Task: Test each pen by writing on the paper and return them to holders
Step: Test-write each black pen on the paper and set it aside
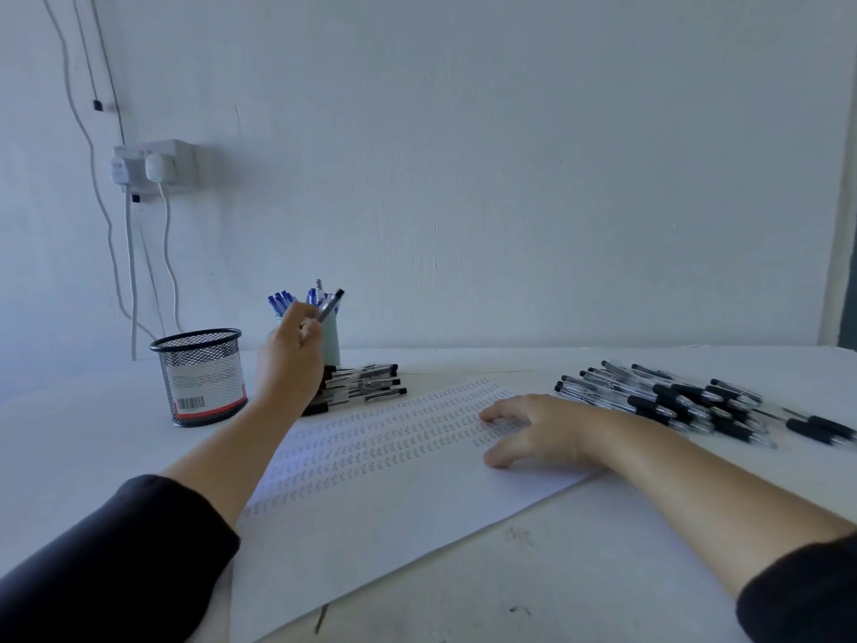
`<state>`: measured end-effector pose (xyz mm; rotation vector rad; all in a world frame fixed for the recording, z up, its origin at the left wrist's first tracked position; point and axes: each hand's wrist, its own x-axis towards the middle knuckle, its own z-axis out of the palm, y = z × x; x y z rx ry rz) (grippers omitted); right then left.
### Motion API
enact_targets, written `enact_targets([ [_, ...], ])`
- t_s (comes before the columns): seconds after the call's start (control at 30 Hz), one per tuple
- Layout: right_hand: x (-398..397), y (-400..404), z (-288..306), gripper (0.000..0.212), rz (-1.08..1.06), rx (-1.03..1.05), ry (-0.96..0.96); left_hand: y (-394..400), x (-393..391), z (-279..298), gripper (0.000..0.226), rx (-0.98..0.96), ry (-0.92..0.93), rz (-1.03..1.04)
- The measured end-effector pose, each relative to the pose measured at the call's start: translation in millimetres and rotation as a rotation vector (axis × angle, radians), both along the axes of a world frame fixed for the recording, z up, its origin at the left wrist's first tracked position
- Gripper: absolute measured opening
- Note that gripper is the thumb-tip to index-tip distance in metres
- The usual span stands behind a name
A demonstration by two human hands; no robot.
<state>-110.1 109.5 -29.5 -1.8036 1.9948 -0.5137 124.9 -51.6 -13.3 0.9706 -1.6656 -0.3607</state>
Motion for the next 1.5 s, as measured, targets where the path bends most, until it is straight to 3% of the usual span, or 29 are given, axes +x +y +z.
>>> enact_targets([
  [0.1,0,0,0,0.063,0.003,-0.002,-0.002,14,-3,-2,0.035,0.021,-0.212,0.060],
  [0.23,1,2,1,0.068,-0.006,0.003,-0.017,41,-19,2,0.062,-0.129,-0.566,0.346],
  [0.5,2,4,2,0.062,0.001,-0.003,-0.024,50,-29,-1,0.066,-0.260,-0.821,0.351],
  [0.63,2,4,3,0.062,-0.004,0.000,-0.033,52,-26,0,0.055,-0.263,-0.760,0.296],
  [0.87,2,3,3,0.065,-0.028,-0.002,-0.028,55,-30,1,0.057,-0.220,-0.721,0.281],
  [0.97,3,3,4,0.068,-0.019,-0.006,0.049,56,-30,-1,0.025,-0.253,-0.615,0.130],
  [1.1,1,1,4,0.064,0.011,-0.002,0.113,72,-39,6,0.025,-0.201,-0.368,0.017],
  [1.17,0,1,4,0.072,0.012,0.009,0.125,81,-45,10,0.027,-0.013,-0.206,-0.080],
  [1.23,-2,1,3,0.079,-0.004,0.018,0.096,91,-51,12,0.050,0.346,0.014,-0.260],
  [1.3,-3,0,2,0.084,-0.024,0.024,0.062,100,-54,12,0.061,0.659,0.098,-0.388],
  [1.37,-4,1,2,0.086,-0.041,0.030,0.034,106,-59,11,0.056,0.805,0.124,-0.460],
  [1.5,-2,5,4,0.084,-0.051,0.044,0.045,113,-67,8,0.018,0.850,0.175,-0.489],
])
